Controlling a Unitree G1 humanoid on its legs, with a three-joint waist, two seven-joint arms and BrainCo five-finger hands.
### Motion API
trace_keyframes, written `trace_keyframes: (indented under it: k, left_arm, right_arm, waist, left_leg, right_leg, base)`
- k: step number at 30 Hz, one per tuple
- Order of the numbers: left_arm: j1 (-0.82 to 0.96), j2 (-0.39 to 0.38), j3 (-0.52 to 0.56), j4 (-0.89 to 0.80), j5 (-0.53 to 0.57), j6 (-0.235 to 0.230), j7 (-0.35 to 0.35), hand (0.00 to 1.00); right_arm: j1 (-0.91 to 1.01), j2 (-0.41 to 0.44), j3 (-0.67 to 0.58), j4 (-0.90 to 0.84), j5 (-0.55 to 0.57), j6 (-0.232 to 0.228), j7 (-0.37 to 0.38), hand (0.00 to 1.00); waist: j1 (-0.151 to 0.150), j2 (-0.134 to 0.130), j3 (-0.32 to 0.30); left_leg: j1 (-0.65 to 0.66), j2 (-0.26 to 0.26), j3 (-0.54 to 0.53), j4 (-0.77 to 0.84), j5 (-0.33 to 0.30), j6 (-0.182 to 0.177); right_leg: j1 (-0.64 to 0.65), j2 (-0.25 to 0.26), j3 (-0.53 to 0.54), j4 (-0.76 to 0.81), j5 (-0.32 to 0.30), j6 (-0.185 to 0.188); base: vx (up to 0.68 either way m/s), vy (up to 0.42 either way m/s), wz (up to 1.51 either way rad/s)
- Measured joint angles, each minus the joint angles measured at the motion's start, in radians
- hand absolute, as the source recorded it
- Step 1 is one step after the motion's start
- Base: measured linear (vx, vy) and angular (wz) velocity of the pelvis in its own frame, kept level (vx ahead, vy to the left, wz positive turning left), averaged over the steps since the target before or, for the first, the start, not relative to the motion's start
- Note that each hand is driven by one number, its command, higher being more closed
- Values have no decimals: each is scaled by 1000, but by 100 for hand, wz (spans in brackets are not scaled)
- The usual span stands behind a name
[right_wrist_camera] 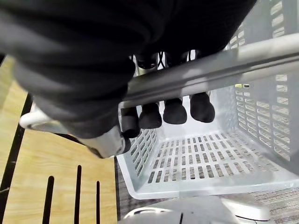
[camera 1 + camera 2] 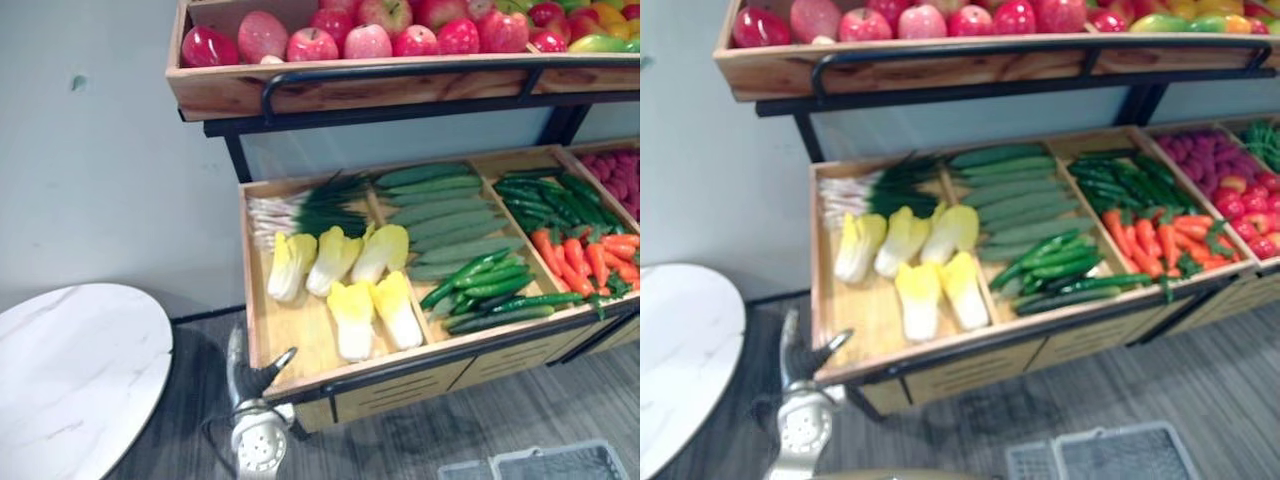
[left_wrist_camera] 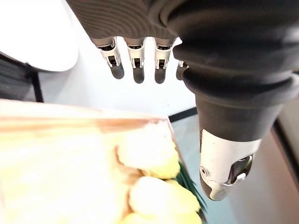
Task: Pick vegetable in the basket
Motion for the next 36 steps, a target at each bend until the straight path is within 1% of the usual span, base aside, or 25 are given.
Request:
trace_keyframes:
  k: [5,9,13,16,17,22,24,26,30,33,36]
  left_arm:
    - [-46,-1,-82,1,0,18,-19,0]
    - [-90,3,-85,40,1,40,-25,0]
    - [-146,3,-80,133,0,65,-25,0]
    - [-167,3,-69,201,-14,94,-21,0]
    - [-174,2,-57,220,-33,103,-18,0]
    - [-211,2,-42,263,-52,119,4,0]
    - [-214,10,-35,278,-54,131,11,0]
    - [-217,12,-31,287,-84,132,12,0]
    - [-250,10,-32,344,-91,137,13,0]
    - [-283,10,-42,389,-91,153,15,0]
    - [-343,10,-44,456,-90,169,32,0]
  right_arm:
    - [-16,-7,18,2,-13,9,1,100]
    - [-32,-11,18,6,-13,16,1,100]
    - [-42,-15,17,8,-13,22,1,100]
    - [-58,-21,16,8,-13,23,2,100]
    - [-65,-22,14,8,-13,23,2,100]
    - [-85,-23,-5,8,-13,23,2,100]
    - [-98,-24,-5,7,-13,23,2,100]
    - [-102,-25,-5,6,-13,23,2,100]
    - [-104,-39,-5,5,-13,23,1,100]
    - [-105,-50,-5,2,-12,23,0,100]
    - [-108,-55,-3,-7,-11,22,0,100]
  waist:
    - [-1,4,-3]
    - [-6,7,-6]
    - [-8,10,-8]
    - [-30,14,-9]
    - [-33,16,-9]
    - [-37,22,-10]
    - [-53,27,-5]
    - [-54,32,-4]
    - [-56,42,2]
    - [-57,50,4]
    - [-60,55,7]
  left_leg:
    - [-1,17,22,0,-8,-12]
    - [-3,29,36,0,-10,-19]
    - [-3,35,53,5,-10,-21]
    - [-4,37,54,6,-9,-23]
    - [-4,38,55,6,-9,-23]
    - [-34,42,61,7,-7,-27]
    - [-37,43,65,7,-7,-27]
    - [-37,44,80,7,-8,-28]
    - [-41,45,85,7,-8,-29]
    - [-47,46,95,7,-9,-30]
    - [-56,50,108,7,-7,-33]
  right_leg:
    - [-8,19,18,-15,0,-1]
    - [-18,36,32,-18,5,-6]
    - [-18,47,46,-30,8,-3]
    - [-19,51,49,-33,9,-2]
    - [-22,53,53,-33,9,-2]
    - [-54,59,60,-37,23,-7]
    - [-54,60,66,-50,34,-6]
    - [-62,62,80,-52,40,-9]
    - [-72,63,89,-52,43,-13]
    - [-87,65,99,-52,46,-17]
    - [-103,71,112,-52,50,-22]
  base:
    - [17,-36,-11]
    - [65,-39,-15]
    - [71,-26,-10]
    - [44,-23,-4]
    - [24,-31,-7]
    - [-11,-25,-5]
    - [-35,-19,-7]
    - [-47,-19,-19]
    - [-52,-27,-10]
    - [-32,-19,-11]
    - [-6,-34,-15]
